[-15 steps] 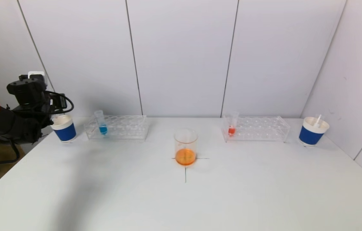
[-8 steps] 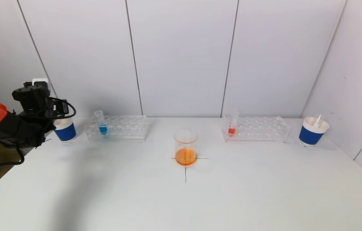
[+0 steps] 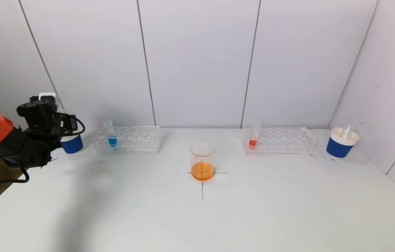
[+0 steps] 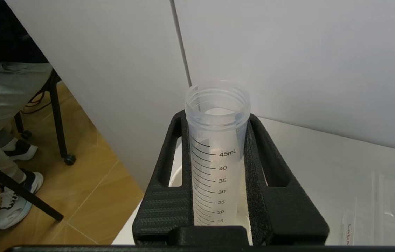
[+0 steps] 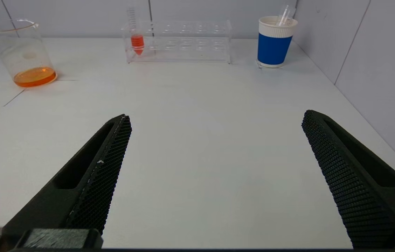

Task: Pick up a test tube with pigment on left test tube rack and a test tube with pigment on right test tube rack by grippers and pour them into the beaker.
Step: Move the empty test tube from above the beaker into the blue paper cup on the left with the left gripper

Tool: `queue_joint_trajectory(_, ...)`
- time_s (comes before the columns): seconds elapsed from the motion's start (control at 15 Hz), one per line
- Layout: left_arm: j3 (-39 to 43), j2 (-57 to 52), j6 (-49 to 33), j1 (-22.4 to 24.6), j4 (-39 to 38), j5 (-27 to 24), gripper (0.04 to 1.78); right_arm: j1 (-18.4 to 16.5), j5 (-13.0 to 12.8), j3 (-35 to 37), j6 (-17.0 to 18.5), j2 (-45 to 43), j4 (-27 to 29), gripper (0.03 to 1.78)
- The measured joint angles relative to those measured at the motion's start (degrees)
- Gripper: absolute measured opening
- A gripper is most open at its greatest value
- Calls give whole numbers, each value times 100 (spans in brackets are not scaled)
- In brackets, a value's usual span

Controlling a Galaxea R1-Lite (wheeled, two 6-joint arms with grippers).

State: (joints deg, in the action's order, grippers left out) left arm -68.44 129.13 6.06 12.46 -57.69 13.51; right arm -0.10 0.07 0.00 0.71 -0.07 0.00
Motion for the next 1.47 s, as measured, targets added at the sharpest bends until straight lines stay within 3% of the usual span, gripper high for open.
queue_joint_trajectory(1.07, 85, 38, -5, 79, -94, -9, 46, 2, 0, 0, -2, 0, 0, 177)
queue_joint_trajectory(1.27, 91, 38, 5, 77, -94, -30, 64, 2, 0, 0, -2, 0, 0, 177)
queue_joint_trajectory(1.47, 94, 38, 2, 79, -96, -34, 108, 0, 0, 0, -2, 0, 0, 177)
